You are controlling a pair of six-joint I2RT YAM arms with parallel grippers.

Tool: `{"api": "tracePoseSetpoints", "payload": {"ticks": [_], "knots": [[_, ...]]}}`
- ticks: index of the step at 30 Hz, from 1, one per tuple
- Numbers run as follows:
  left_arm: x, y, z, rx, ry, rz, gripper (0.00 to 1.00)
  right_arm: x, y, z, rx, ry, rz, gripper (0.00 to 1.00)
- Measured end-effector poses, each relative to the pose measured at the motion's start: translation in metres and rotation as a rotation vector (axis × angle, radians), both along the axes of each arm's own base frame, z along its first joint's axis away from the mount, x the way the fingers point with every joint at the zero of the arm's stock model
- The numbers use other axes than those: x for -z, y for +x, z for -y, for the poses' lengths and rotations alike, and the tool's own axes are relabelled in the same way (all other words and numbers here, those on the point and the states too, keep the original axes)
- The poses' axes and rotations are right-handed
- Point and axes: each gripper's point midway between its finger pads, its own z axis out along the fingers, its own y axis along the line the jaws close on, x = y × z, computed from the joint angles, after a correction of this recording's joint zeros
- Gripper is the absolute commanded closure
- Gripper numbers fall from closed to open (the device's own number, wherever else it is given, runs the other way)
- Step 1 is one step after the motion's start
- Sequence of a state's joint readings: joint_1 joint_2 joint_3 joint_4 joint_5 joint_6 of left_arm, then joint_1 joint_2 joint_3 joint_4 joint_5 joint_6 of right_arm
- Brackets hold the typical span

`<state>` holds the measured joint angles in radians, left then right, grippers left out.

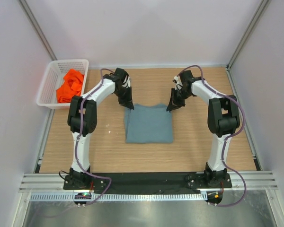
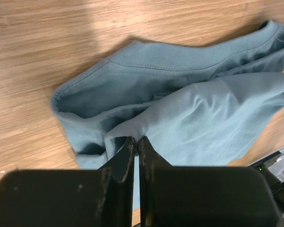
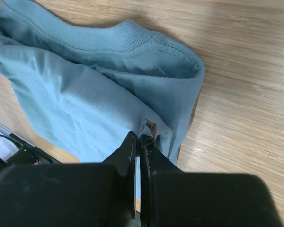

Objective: Fold and stack the t-shirts
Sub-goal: Fold the tshirt

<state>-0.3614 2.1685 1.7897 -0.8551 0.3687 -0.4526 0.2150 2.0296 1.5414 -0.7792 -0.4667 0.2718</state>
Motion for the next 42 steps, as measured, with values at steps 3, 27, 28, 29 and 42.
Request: {"api": "tracePoseSetpoints", "payload": {"ticks": [3, 27, 28, 29, 42], "knots": [[0.0, 0.001, -0.002, -0.012, 0.013, 0.003, 1.0, -0.005, 0.002, -0.001, 0.009, 0.006, -0.001, 0.99], [-0.001, 0.057, -0.068, -0.237, 0.196, 0.076, 0.95, 0.001, 0.093, -0.032, 0.028, 0.062, 0.112, 0.64], [0.009, 0.061, -0.072, -0.243, 0.22, 0.063, 0.88, 0.007, 0.096, -0.031, 0.037, 0.054, 0.106, 0.56], [0.016, 0.063, -0.076, -0.249, 0.239, 0.053, 0.77, 0.012, 0.098, -0.029, 0.047, 0.046, 0.097, 0.53], [-0.063, 0.031, -0.09, -0.284, 0.219, 0.157, 0.66, -0.057, 0.093, -0.038, 0.014, 0.035, 0.218, 0.57]]}}
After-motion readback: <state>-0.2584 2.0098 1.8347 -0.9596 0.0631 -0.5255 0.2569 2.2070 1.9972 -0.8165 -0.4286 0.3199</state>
